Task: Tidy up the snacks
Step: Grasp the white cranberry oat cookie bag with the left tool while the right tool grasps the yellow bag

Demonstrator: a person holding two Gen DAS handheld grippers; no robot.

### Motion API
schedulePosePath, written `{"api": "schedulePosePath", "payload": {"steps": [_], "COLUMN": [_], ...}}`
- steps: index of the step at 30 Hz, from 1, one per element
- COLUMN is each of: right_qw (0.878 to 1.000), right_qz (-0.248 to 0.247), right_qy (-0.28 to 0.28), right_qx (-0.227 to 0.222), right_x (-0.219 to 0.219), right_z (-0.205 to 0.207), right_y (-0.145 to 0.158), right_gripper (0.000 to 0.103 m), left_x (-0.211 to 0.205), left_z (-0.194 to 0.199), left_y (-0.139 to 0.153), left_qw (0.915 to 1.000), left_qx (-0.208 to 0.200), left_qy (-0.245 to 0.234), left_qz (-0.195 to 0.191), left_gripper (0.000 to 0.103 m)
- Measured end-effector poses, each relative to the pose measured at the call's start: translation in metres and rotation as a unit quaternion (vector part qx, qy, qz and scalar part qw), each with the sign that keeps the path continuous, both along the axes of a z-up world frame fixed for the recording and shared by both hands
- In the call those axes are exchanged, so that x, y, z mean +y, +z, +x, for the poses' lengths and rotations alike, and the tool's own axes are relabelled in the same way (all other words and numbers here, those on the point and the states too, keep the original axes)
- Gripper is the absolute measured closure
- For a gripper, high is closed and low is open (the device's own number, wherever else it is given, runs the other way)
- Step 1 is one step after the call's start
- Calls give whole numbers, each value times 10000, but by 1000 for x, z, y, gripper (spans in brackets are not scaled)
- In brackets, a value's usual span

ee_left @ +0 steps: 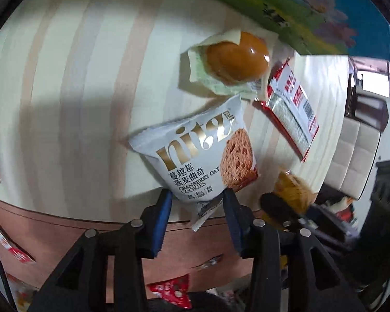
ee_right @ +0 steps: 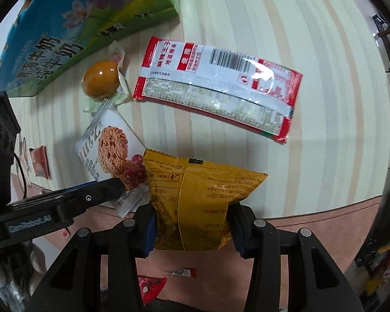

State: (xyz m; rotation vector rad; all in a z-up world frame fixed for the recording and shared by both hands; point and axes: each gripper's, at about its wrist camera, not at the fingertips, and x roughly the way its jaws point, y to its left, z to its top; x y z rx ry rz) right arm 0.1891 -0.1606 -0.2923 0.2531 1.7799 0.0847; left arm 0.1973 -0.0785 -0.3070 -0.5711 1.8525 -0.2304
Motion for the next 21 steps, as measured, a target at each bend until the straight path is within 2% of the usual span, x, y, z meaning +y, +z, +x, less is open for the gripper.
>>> {"api": "schedulePosePath", "payload": {"steps": [4,7,9,12,15,17,19,21], "right_qw": [9996,9980,9952,9940,9918,9897,9916,9920], "right_qz": [-56,-315,-593,-589,-577,-631,-511,-470], "right_qy": [-3,296,640,862,1079,1221,1128,1117], "right_qx": [-262,-455,-439,-331,-372,-406,-367,-355], "right_x": [5,14,26,41,60,70,71,74], "right_z": [0,17,27,30,22,13,10,8], "right_y": [4,4,-7,-20,-18,-14,-14,-14], "right_gripper": [54,54,54,54,54,54,54,54], "left_x": [16,31,45,56,56,52,51,46], "left_z": [-2,-11,-5,-2,2,5,6,6], "left_y": [-2,1,-3,-3,-2,1,5,8], "left_qw": [9996,9989,9982,9977,9969,9975,9974,9973], "left_qx": [17,-74,-39,22,-45,-230,-438,-571], "left_qy": [256,456,579,652,770,662,546,327], "left_qz": [-104,-88,-139,-170,-139,52,191,311], "left_gripper": [64,64,64,63,52,53,54,59]}}
